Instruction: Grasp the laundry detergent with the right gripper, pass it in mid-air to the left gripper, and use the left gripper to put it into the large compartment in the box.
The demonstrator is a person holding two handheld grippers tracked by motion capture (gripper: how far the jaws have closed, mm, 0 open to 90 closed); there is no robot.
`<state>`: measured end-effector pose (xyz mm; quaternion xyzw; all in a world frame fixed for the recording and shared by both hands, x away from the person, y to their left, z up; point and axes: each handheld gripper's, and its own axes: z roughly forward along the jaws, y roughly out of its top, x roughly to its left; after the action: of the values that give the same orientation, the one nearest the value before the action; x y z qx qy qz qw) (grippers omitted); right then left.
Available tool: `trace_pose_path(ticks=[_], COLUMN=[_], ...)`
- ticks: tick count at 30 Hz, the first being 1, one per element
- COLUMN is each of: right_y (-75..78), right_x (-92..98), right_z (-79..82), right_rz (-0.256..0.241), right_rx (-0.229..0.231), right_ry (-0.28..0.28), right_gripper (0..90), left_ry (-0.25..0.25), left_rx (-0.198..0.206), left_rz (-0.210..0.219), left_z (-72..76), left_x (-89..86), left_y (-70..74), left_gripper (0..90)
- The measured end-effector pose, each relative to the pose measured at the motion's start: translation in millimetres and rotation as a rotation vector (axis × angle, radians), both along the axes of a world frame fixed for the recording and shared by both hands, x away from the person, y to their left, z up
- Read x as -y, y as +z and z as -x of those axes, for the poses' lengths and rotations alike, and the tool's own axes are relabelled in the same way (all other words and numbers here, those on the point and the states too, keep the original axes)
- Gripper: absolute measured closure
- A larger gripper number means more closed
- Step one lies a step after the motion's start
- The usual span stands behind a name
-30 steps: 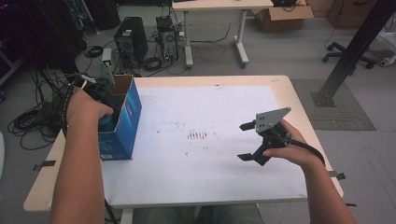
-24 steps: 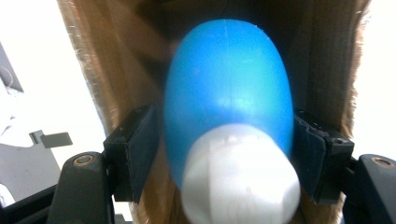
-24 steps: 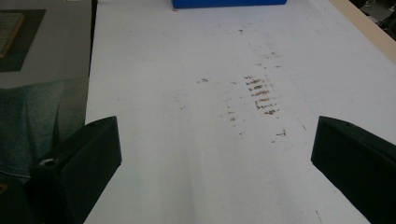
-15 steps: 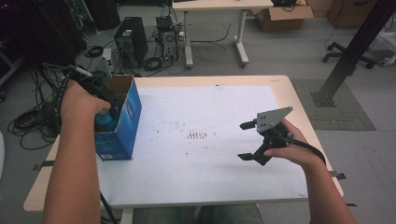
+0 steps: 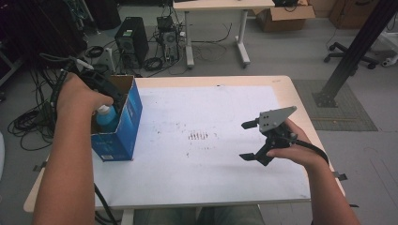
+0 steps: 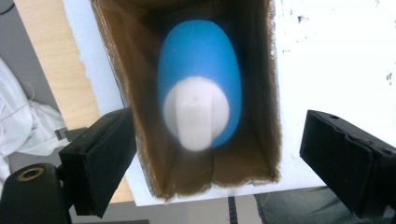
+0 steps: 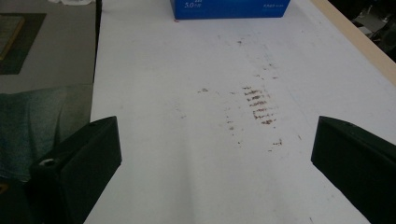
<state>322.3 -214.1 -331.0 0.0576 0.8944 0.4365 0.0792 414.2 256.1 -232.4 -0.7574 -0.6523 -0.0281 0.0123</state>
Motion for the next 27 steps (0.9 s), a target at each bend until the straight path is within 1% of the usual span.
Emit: trace_pose_path(ticks=[2, 7, 8, 10, 13, 15, 16, 20, 22, 24, 25, 27], right_y=[1.1, 3.3, 4.5, 5.9, 8.2, 9.1, 10.3, 12.9, 15.0, 18.3, 19.9, 25.5], right_x=[-0.1, -0.3, 0.1, 0.4, 1.2, 1.7, 3.2, 7.1, 8.5, 9.7, 10.1, 10.8], right_z=[0.2, 0.9, 1.0, 1.3, 1.0, 0.2, -1.0, -4.6, -5.9, -7.5, -7.8, -9.1], right_rz=[-0.002, 0.001, 0.002, 0.003, 0.004, 0.004, 0.006, 0.01, 0.02, 0.031, 0.037, 0.056], right_rx=[0.002, 0.006, 0.007, 0.006, 0.008, 0.009, 0.003, -0.003, -0.005, -0.002, -0.001, 0.006], right_ry=[0.001, 0.003, 0.003, 0.0, 0.001, 0.0, -0.009, -0.022, -0.028, -0.03, -0.033, -0.035], right_gripper=[1.7, 1.8, 1.8, 1.8, 1.8, 1.8, 1.8, 1.8, 1.8, 1.8, 1.8, 1.8], left_ry=[-0.009, -0.017, -0.021, -0.024, -0.045, -0.05, -0.071, -0.132, -0.166, -0.21, -0.247, -0.304], left_rx=[0.014, 0.012, 0.011, 0.015, 0.02, 0.024, 0.033, 0.047, 0.058, 0.063, 0.061, 0.063], left_rz=[0.001, -0.009, -0.015, -0.015, -0.022, -0.027, -0.042, -0.058, -0.062, -0.06, -0.057, -0.055], left_z=[1.1, 3.4, 4.4, 5.6, 8.1, 8.8, 11.0, 14.9, 16.8, 18.0, 18.3, 19.1], left_x=[1.5, 4.5, 5.8, 7.1, 10.5, 11.7, 16.2, 29.1, 37.5, 47.4, 54.2, 65.5], left_y=[3.7, 9.0, 11.4, 15.3, 22.8, 24.6, 30.1, 40.7, 45.9, 50.8, 53.5, 56.1], left_gripper=[11.2, 9.1, 8.6, 8.3, 8.2, 6.2, 5.0, 0.7, 0.3, 0.3, 0.2, 0.2])
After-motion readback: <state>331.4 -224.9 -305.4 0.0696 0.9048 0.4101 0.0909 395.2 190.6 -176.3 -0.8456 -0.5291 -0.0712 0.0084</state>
